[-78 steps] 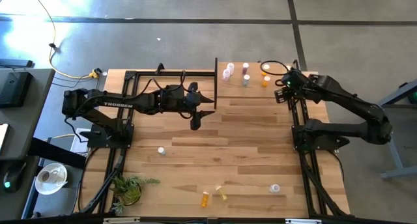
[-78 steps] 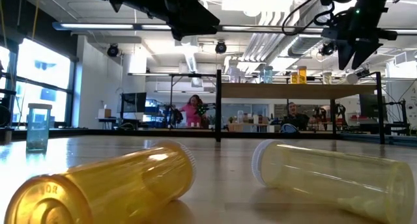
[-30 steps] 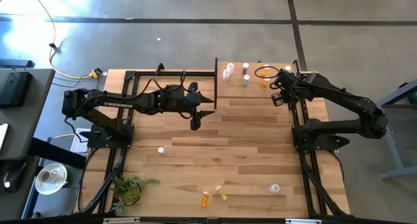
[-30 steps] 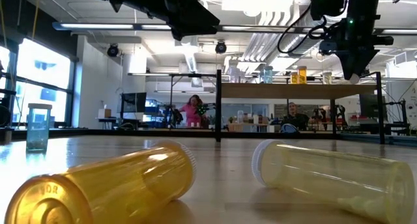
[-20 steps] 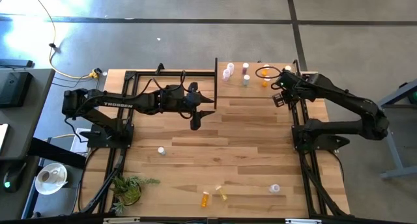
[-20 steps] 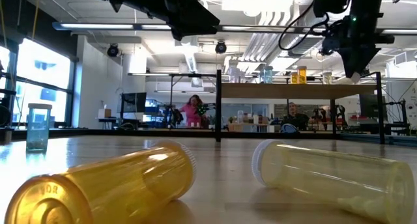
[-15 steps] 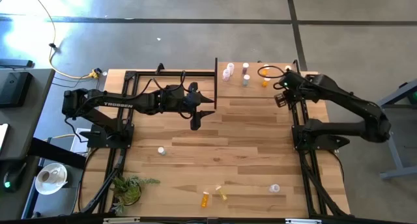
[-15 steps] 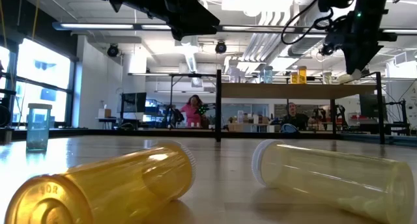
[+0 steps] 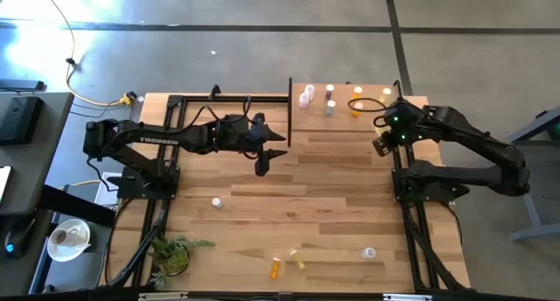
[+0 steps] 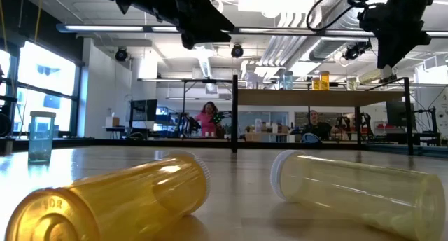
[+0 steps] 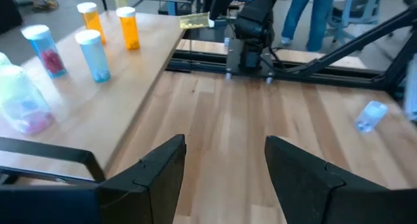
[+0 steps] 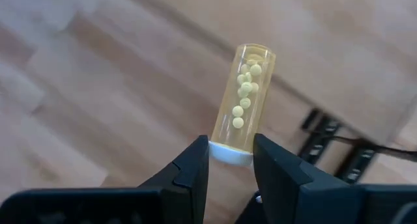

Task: Pick and place medicine bottles onto shelf by color
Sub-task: Put the top yellow pill bottle on the shelf aligned with the other yellow pill bottle

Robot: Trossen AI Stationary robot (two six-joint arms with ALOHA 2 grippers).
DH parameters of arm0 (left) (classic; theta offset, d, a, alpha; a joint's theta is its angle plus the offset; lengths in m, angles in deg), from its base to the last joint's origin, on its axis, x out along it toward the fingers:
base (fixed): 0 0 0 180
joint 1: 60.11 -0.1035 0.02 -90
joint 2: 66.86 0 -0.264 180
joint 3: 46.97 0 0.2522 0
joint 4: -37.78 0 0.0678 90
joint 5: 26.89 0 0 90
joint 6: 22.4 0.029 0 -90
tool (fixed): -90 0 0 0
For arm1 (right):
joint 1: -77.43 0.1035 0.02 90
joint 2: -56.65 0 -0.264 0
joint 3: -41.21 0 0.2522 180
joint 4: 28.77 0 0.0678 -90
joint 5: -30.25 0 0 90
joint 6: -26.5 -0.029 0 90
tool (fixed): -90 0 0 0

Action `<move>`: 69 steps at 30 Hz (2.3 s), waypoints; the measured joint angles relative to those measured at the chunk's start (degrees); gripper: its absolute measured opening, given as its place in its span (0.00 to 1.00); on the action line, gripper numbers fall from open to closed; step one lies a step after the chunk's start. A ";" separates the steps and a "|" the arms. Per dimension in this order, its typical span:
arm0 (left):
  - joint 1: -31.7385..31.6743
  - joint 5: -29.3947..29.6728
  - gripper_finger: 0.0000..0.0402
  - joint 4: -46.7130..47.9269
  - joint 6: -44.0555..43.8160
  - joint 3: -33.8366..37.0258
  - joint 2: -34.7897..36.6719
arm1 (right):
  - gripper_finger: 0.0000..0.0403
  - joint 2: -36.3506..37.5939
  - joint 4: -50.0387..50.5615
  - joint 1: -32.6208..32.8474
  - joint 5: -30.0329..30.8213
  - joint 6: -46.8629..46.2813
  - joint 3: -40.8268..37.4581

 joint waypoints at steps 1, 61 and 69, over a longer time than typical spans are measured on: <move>0.00 -0.75 0.50 0.00 -0.84 0.00 0.00 | 0.24 0.02 -0.02 1.02 -0.86 0.03 0.00; 1.65 -29.51 0.50 7.15 -16.00 -13.03 -21.70 | 0.25 -28.68 -46.31 37.30 -13.43 33.50 0.02; 2.77 -29.48 0.50 4.89 -15.96 -14.51 -22.73 | 0.25 -28.78 -47.00 37.28 -13.45 33.48 0.02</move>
